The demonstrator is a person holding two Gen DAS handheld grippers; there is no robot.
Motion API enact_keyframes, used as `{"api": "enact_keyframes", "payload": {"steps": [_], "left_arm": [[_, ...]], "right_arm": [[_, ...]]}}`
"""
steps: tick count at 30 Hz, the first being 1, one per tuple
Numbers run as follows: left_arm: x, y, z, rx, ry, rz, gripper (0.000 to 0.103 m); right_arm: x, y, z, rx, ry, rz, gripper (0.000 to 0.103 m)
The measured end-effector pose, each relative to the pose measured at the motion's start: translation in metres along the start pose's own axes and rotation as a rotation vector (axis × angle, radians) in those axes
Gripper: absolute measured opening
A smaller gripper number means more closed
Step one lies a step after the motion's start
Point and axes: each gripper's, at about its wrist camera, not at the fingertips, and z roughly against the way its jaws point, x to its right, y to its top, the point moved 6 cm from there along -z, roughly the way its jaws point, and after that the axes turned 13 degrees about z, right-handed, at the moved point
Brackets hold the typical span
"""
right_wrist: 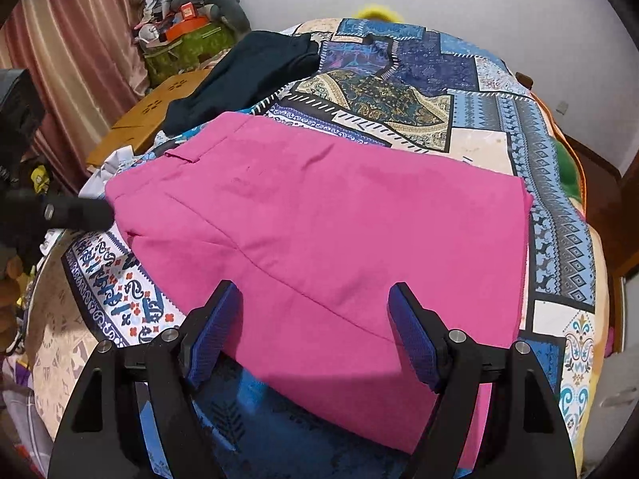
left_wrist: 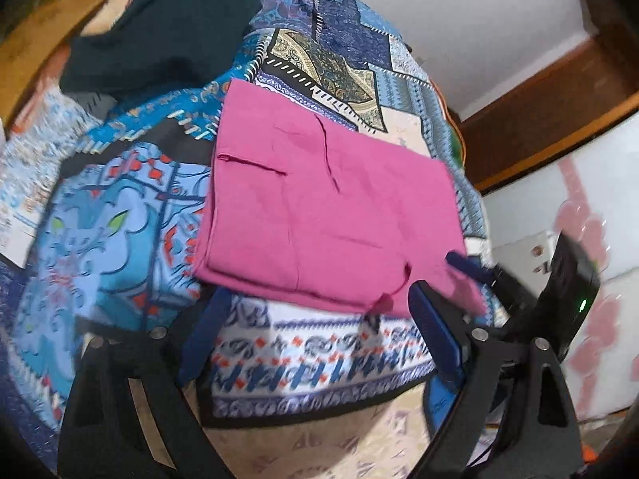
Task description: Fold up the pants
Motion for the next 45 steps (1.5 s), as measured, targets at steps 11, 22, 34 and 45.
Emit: {"api": "enact_keyframes", "payload": {"steps": [11,22,34,45], "left_arm": [[0.004,0.022,-0.022,0.085,0.139,-0.026,0.029],[0.006,0.005,0.029,0.336,0.458,-0.370,0.023],[0.026,0.016,0.059,0.476,0.551,-0.491,0.021],[0.105,0.021,0.046,0.424,0.327,-0.536,0.015]], "right_arm": [[0.000,-0.005,0.000,0.004,0.034,-0.046,0.075],[-0.003,0.000,0.015,0.042,0.003,-0.015,0.075],[-0.001,-0.003,0.004,0.019,0.018,-0.038,0.075],[0.002,-0.008,0.000,0.022,0.072,-0.090,0.075]]}}
